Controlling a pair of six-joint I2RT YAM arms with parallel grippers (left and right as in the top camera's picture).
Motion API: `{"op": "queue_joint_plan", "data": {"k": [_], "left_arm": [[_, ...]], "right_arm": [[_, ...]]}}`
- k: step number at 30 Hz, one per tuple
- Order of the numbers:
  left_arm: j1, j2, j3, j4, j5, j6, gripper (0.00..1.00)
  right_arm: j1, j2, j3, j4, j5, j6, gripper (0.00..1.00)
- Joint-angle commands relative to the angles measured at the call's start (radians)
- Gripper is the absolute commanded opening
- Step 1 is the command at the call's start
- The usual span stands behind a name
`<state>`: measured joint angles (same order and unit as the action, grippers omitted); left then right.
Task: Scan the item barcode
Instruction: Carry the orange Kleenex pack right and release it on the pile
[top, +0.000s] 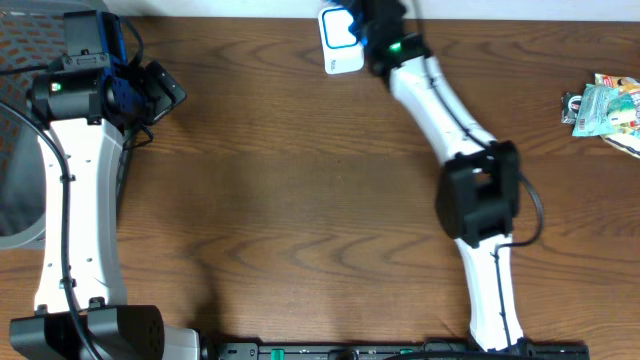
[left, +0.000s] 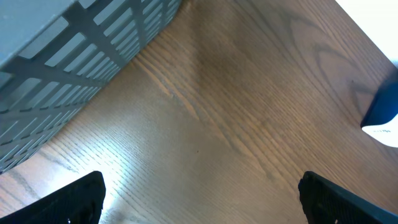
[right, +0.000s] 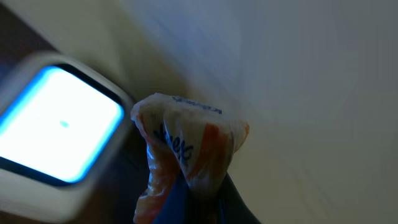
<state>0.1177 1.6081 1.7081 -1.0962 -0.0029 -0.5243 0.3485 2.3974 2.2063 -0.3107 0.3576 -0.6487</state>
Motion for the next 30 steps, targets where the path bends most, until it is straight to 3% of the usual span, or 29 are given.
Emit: {"op": "queue_joint_plan", "data": {"k": [1,10,18,20,25,28,30], "left_arm": [[0.003,-0.006,0.002,-0.002,-0.006,-0.005,0.98],[0.003,-0.006,0.002,-0.002,-0.006,-0.005,0.98],[0.003,-0.006,0.002,-0.002,-0.006,-0.005,0.98],[0.003,-0.006,0.002,-0.002,-0.006,-0.005,0.98],[0.003,-0.006,0.002,-0.002,-0.006,-0.005,0.98],[0.003,-0.006,0.002,-0.002,-0.006,-0.005,0.98],[0.003,-0.006,0.002,-0.002,-0.006,-0.005,0.98]], "right_arm": [[-0.128,-0.117,0.023,-0.101,0.125,0.217,0.01],[-0.472,-0.125,0.023,-0.486,0.167,0.565,0.01],[-0.717,-0.121,0.023,-0.621,0.153,0.637,0.02],[-0.746,-0.121,0.021,-0.63,0.146,0.638,0.09],[-0.787,-0.121,0.019,-0.651,0.137,0.676,0.19],[-0.794,-0.121,0.014,-0.649,0.046,0.682,0.4],[-0.794,-0.121,0.012,-0.644,0.014,0.701,0.48]]}}
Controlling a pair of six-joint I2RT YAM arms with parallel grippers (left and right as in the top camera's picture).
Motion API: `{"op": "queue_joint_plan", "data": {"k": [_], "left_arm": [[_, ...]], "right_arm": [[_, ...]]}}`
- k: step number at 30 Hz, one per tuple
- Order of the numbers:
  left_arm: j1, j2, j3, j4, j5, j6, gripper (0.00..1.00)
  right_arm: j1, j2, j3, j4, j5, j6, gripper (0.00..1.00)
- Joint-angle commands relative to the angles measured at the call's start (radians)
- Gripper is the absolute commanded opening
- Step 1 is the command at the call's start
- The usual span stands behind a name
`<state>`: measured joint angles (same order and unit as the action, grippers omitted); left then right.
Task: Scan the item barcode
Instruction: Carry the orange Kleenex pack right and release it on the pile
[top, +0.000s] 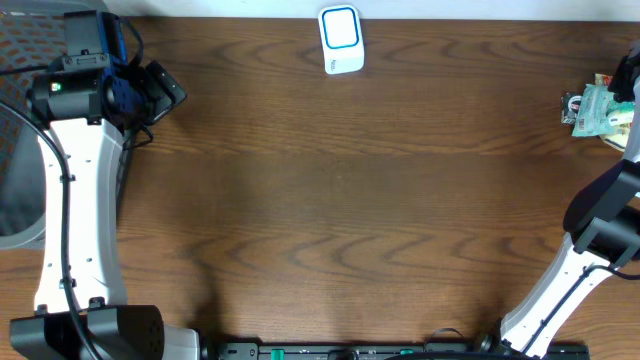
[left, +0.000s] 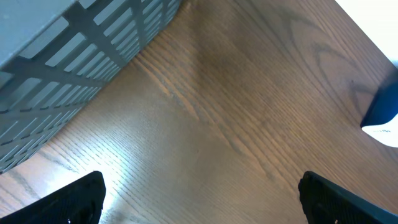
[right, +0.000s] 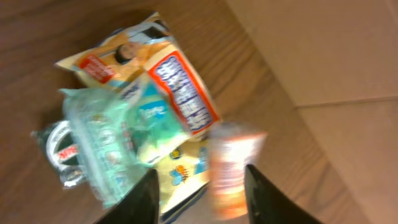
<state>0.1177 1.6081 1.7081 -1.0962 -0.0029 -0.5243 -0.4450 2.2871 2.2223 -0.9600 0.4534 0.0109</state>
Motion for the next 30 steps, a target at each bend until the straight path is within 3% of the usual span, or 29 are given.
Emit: {"op": "queue_joint_plan", "data": {"k": [1,8,13,21,30], "left_arm": [[0.003,-0.006,0.002,-0.002,-0.006,-0.005,0.98],[0.003,-0.006,0.002,-0.002,-0.006,-0.005,0.98],[0.003,-0.006,0.002,-0.002,-0.006,-0.005,0.98],[0.003,-0.006,0.002,-0.002,-0.006,-0.005,0.97],[0.003,-0.006,0.002,-0.002,-0.006,-0.005,0.98]], "right_arm": [[0.0,-0.01,-0.004,0.004,-0.087,0.063,0.51],[0.004,-0.011,-0.004,-0.019,-0.254,0.091,0.56],[0.005,-0.021,-0.004,-0.05,-0.257,0.179,0.63],[0.011,-0.083,-0.004,-0.1,-0.259,0.189,0.53],[0.091,-0.359,-0.006,-0.407,-0.517,0.205,0.61]]}}
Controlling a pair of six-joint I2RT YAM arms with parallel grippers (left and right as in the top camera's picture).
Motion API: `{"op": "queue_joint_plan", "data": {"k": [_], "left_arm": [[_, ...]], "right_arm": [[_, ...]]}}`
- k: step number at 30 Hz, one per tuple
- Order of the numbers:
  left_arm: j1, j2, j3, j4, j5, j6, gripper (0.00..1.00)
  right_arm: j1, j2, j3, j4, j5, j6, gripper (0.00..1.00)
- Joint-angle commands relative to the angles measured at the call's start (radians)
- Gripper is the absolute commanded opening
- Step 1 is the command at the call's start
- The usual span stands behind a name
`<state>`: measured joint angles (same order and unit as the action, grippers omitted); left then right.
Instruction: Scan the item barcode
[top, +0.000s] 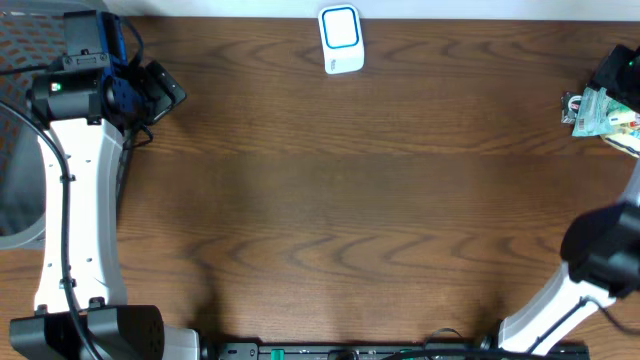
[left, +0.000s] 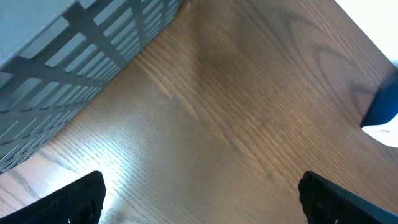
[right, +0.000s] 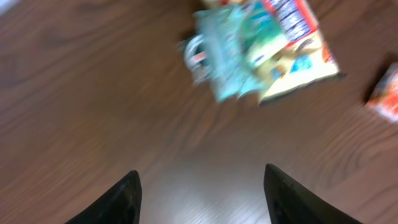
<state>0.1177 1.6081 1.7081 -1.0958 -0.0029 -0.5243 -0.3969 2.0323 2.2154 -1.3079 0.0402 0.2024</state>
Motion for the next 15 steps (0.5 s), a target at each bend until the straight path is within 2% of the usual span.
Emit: {"op": "queue_joint_plan", "data": {"k": [1,4,8,11,15], "left_arm": [[0.003,-0.006,0.002,-0.003,-0.006,-0.005,0.98],[0.003,-0.006,0.002,-0.003,-0.006,-0.005,0.98],[0.003,-0.006,0.002,-0.003,-0.006,-0.005,0.98],[0.003,-0.006,0.002,-0.003,-0.006,-0.005,0.97],[0.003,-0.006,0.002,-0.003,-0.006,-0.005,0.98]], "right_arm": [[0.057,-0.125,-0.001,-0.078,-0.103,0.013,0.64],[0.132,-0.208,-0.038,-0.087,-0.101,0.013,0.69],[0.258,-0.347,-0.163,-0.01,-0.033,0.006,0.73],[0.357,-0.493,-0.319,0.063,0.075,0.006,0.8],[0.441,-0.675,-0.539,0.154,0.097,-0.032,0.89]]}}
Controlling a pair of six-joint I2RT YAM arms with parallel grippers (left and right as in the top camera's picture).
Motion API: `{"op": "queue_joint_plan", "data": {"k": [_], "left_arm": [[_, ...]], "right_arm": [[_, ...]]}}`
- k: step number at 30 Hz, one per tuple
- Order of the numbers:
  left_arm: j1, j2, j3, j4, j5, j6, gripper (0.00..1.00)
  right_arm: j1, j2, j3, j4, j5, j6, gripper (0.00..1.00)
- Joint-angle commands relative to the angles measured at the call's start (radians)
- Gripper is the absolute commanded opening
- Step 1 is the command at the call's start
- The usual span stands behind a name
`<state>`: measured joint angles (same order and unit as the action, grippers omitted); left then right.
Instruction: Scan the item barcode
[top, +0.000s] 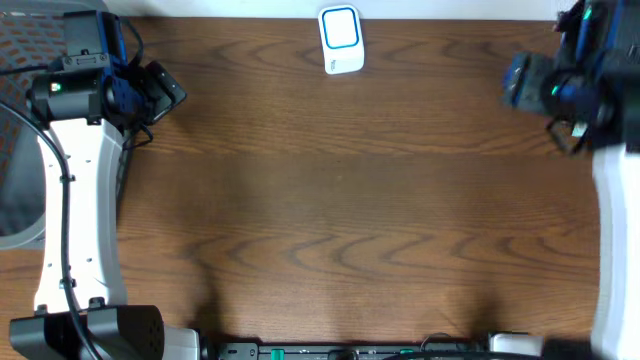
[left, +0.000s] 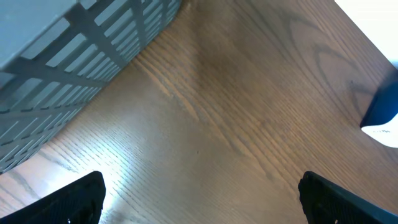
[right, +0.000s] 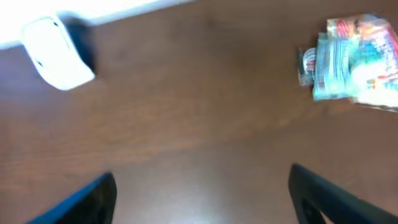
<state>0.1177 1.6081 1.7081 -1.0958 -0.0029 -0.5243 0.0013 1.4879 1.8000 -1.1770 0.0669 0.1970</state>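
The white scanner (top: 341, 40) with a blue-lit window stands at the table's far edge; in the right wrist view the scanner (right: 57, 53) shows at upper left. A pile of colourful snack packets (right: 354, 59) lies at the far right and is hidden under the right arm in the overhead view. My right gripper (right: 202, 199) is open and empty above bare wood between scanner and pile; overhead the right gripper (top: 522, 80) appears blurred. My left gripper (left: 202, 202) stands open and empty at the far left, also seen from overhead as the left gripper (top: 165, 92).
A grey slatted basket (left: 74, 56) stands beside the left gripper, at the table's left edge (top: 20, 150). The brown wooden table (top: 320, 200) stretches between the two arms.
My right gripper was open low over the packet pile at the right edge; now it is further left and back from it, with both pile and scanner in its view. The left arm is unmoved.
My right gripper first held an orange and white packet up by the lit scanner. A second later it was over the pile at the far right, open, the packet loose between its fingers. Then the packet lay beside the pile, and now the empty gripper has drawn away.
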Motion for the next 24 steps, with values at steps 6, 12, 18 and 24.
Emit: {"op": "queue_joint_plan", "data": {"k": [6,12,18,24], "left_arm": [[0.003,-0.006,0.002,-0.003,-0.006,-0.005,0.98],[0.003,-0.006,0.002,-0.003,-0.006,-0.005,0.98],[0.003,-0.006,0.002,-0.003,-0.006,-0.005,0.98],[0.003,-0.006,0.002,-0.003,-0.006,-0.005,0.98]], "right_arm": [[0.065,-0.298,-0.35,-0.018,0.007,-0.026,0.99],[0.065,-0.303,-0.409,-0.054,-0.01,-0.026,0.99],[0.065,-0.303,-0.412,-0.055,-0.01,-0.026,0.99],[0.065,-0.302,-0.412,-0.063,-0.01,-0.026,0.99]]}}
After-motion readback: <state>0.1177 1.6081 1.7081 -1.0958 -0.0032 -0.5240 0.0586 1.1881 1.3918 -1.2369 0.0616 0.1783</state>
